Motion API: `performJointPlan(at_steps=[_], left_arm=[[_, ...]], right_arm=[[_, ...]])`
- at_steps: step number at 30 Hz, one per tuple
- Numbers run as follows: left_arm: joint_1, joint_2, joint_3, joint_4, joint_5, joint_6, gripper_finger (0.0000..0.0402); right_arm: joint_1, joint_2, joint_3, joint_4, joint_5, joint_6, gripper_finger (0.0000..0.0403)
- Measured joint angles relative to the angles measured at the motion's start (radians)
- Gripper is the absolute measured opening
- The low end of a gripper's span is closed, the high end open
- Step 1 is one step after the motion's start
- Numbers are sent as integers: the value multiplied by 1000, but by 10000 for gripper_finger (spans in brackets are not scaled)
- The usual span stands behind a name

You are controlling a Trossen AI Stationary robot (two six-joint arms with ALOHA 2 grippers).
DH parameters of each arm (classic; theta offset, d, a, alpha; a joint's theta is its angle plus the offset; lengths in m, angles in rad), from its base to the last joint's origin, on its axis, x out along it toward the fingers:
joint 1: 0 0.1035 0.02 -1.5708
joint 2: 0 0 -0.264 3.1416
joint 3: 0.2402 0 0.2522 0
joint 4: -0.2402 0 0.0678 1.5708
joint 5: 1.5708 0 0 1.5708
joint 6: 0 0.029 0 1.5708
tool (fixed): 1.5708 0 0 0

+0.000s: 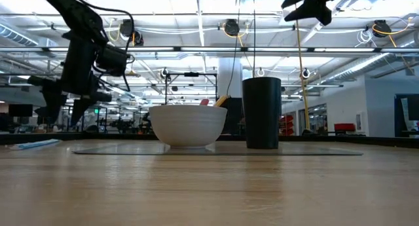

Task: Pick & Place Utensil
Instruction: Put the blue straw into the black cup on the table mat

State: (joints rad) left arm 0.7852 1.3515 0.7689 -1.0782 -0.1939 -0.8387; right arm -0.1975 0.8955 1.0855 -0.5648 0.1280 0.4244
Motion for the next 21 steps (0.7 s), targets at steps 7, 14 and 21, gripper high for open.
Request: performJointPlan(at_steps=[7,14,21], left_arm=[[48,52,0,10,9,17,225],[90,70,-10,45,15,42,225],[137,70,-116,143,108,50,225]], right_arm=[[20,0,0,0,1,1,183],[21,0,0,0,2,1,183],[21,0,0,0,2,1,183]])
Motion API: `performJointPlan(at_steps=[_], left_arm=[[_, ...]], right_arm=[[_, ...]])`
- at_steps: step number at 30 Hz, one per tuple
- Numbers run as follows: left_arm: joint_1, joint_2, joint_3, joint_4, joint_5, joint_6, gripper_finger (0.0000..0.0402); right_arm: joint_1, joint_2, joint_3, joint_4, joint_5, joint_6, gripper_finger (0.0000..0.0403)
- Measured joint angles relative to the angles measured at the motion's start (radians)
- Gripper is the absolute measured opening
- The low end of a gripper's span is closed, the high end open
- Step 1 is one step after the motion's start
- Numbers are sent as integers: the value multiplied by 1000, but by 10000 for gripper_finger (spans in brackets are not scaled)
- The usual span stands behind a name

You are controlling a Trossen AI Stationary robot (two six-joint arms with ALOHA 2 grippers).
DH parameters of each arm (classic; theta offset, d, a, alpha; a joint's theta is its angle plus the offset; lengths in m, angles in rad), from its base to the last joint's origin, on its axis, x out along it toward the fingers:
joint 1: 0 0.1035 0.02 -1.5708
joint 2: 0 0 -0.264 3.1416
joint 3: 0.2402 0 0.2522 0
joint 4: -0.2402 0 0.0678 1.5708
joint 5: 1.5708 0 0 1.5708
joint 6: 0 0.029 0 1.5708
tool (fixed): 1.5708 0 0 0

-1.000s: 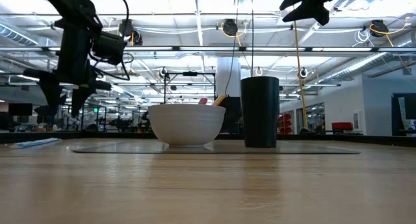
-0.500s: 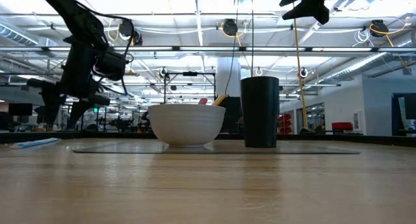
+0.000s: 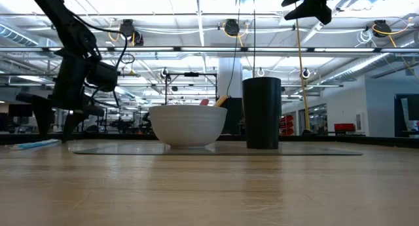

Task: Pick & Place Utensil
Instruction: Put the blue straw into the black cup on the table mat

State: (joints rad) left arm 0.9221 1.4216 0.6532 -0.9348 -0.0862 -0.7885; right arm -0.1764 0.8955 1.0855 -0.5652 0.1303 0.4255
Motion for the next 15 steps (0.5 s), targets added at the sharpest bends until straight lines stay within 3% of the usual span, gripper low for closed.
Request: performJointPlan(at_steps=[10,15], left_arm=[[3,-6,-50,93,3,17,222],[-2,-5,-53,121,9,1,174]], right_arm=[[0,0,0,0,31,-10,183],[0,0,0,0,31,-4,183]])
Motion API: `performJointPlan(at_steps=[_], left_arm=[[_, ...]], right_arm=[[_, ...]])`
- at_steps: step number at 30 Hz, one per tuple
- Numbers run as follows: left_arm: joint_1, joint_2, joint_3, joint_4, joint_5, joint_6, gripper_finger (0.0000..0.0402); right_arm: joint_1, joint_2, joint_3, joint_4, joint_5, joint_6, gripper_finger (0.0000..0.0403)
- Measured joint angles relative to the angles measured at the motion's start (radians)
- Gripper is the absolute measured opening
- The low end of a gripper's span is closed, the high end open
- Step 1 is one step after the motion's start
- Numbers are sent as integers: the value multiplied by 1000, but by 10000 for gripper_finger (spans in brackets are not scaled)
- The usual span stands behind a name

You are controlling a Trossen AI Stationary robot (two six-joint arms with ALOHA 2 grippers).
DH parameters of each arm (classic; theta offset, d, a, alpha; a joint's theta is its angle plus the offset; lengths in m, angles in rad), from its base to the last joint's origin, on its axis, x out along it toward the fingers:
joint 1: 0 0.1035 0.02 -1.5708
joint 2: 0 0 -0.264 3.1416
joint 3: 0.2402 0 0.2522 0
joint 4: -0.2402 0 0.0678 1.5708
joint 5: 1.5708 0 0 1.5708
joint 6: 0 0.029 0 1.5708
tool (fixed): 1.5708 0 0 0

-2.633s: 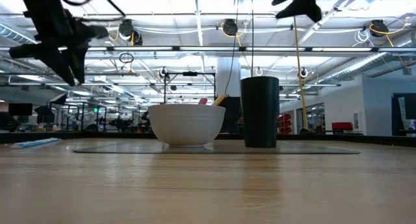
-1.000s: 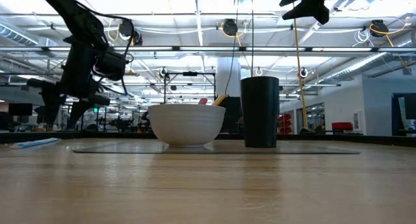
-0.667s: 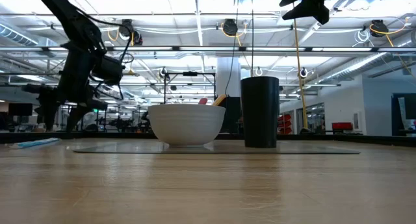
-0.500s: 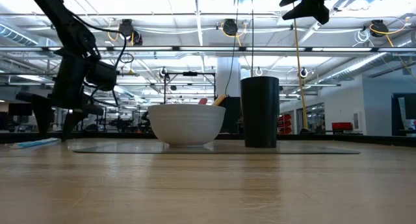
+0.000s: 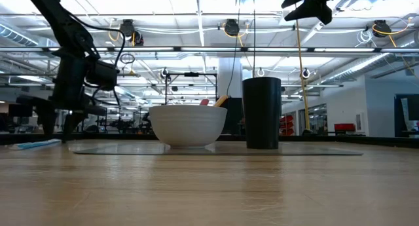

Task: Pick & Place Utensil
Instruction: Put the blue straw into the black cup on the table mat

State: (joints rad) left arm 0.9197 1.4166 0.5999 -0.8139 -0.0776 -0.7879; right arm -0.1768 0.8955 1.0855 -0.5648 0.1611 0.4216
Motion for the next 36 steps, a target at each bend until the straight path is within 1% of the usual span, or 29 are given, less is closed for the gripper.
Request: performJointPlan(at_steps=[6,11,15,18,21,23,28,36], left_arm=[[-23,2,-1,19,-9,-34,104],[-42,2,-2,34,-13,-40,73],[-72,2,-3,52,4,-7,56],[-113,2,-3,53,-10,-4,47],[-150,3,-3,57,-17,18,46],[-170,3,-3,61,-3,46,48],[-217,3,-2,72,14,51,48],[-296,3,-2,131,38,54,6]], right_arm=[[0,0,0,0,0,3,183],[0,0,0,0,0,4,183],[0,0,0,0,0,1,183],[0,0,0,0,0,-4,183],[0,0,0,0,0,-6,183],[0,0,0,1,0,-7,183],[0,0,1,25,0,-7,183],[2,0,1,24,-4,15,183]])
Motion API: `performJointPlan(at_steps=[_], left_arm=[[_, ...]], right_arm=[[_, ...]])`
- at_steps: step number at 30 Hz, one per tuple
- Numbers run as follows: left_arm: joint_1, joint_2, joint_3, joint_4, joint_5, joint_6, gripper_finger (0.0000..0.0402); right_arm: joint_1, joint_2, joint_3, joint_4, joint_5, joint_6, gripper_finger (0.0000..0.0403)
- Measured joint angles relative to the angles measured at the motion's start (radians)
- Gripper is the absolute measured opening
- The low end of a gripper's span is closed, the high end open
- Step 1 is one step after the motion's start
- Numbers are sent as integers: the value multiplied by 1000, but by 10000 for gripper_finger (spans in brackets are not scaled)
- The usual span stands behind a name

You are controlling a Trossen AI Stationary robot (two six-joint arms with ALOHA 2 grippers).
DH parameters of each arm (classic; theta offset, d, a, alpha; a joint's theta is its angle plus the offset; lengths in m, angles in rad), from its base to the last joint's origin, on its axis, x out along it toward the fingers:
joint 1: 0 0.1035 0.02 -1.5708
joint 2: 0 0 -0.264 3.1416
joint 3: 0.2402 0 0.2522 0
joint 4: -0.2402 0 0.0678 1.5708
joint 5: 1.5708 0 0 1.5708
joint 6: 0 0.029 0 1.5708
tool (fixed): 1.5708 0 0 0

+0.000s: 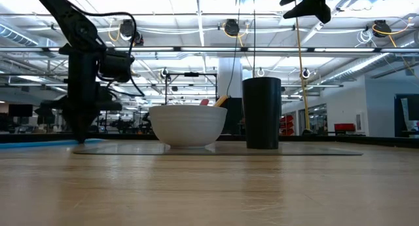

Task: Pick & Place Utensil
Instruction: Put the blue straw into the black cup on the table mat

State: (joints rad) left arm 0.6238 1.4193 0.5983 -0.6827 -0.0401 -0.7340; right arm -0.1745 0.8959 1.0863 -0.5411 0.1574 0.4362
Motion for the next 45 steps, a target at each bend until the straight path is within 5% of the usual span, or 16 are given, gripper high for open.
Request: performJointPlan(at_steps=[16,37,45], left_arm=[[-68,-23,-2,51,9,-36,2],[-87,-264,-4,70,-33,-79,0],[-143,-415,-2,201,-31,-80,0]], right_arm=[[23,0,0,-1,0,16,183],[23,2,0,-2,-1,24,183],[23,9,0,-1,-1,24,183]])
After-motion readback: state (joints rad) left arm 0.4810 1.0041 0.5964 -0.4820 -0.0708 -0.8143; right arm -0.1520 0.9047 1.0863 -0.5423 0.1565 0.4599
